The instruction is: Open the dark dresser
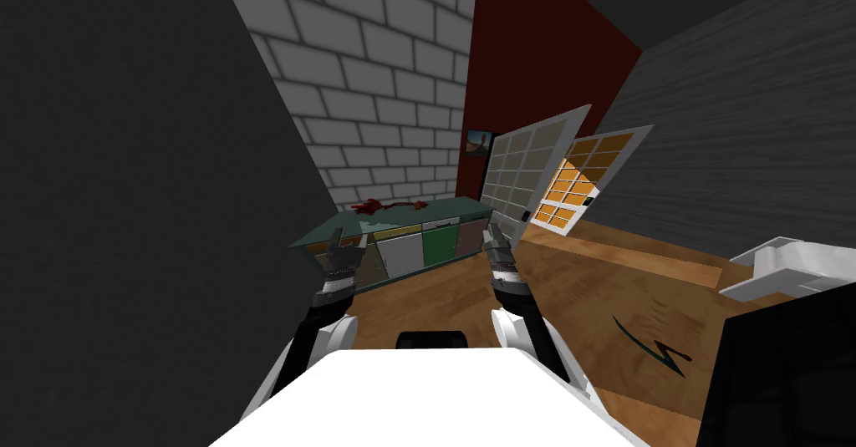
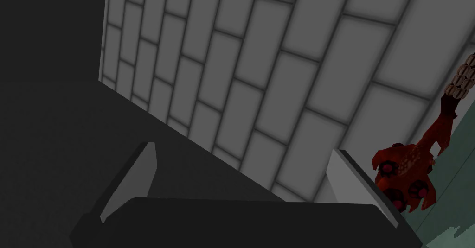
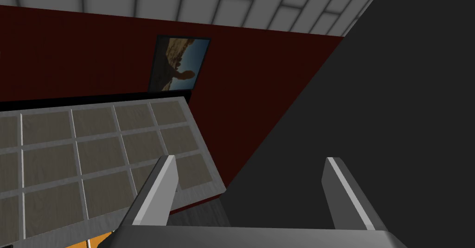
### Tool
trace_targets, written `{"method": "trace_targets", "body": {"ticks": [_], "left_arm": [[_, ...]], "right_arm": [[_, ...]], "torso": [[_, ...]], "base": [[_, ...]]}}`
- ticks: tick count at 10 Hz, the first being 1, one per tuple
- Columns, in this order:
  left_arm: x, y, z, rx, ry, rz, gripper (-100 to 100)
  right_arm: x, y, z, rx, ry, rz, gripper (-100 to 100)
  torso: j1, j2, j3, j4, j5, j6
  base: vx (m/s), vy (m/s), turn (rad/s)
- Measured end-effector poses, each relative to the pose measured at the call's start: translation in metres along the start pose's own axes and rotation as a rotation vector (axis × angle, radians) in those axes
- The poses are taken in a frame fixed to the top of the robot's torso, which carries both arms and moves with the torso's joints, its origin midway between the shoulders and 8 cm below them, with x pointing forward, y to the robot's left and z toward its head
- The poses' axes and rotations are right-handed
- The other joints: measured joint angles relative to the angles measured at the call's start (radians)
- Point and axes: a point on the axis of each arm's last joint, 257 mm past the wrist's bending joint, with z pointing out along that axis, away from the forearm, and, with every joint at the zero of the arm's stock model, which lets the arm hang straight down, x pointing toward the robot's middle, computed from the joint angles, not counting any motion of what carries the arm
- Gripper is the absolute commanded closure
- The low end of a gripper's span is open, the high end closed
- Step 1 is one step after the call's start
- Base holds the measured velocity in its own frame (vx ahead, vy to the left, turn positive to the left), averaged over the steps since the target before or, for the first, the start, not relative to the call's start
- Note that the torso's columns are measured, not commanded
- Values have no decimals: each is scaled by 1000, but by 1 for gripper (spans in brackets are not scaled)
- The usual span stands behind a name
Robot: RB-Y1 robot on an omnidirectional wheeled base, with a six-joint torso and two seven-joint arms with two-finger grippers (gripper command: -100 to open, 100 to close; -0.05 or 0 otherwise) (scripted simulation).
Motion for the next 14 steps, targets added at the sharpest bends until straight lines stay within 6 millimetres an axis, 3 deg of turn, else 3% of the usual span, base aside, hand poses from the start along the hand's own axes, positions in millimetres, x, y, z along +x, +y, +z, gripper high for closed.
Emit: {"method": "trace_targets", "body": {"ticks": [2, 9, 10, 11, 14], "left_arm": [[0, 0, 0, 0, 0, 0, 0], [0, 0, 0, 0, 0, 0, 0], [0, 0, 0, 0, 0, 0, -100], [0, 3, -1, -6, 15, 10, -100], [-7, 18, -10, -18, 44, 37, -100]], "right_arm": [[0, 0, 0, 0, 0, 0, 0], [0, 0, 0, 0, 0, 0, 0], [0, 0, 0, 0, 0, 0, 0], [0, 0, 0, 0, 0, 0, 0], [0, 0, 0, 0, 0, 0, 0]], "torso": [[0, 104, -209, 105, 0, 0], [0, 618, -1234, 617, 0, 0], [0, 691, -1382, 691, 0, 0], [-2, 722, -1453, 723, 0, 0], [-1, 737, -1477, 737, -1, 0]], "base": [[0, 0, 0], [0, 0, 0], [68, -37, -54], [103, -76, -54], [120, -103, -65]]}}
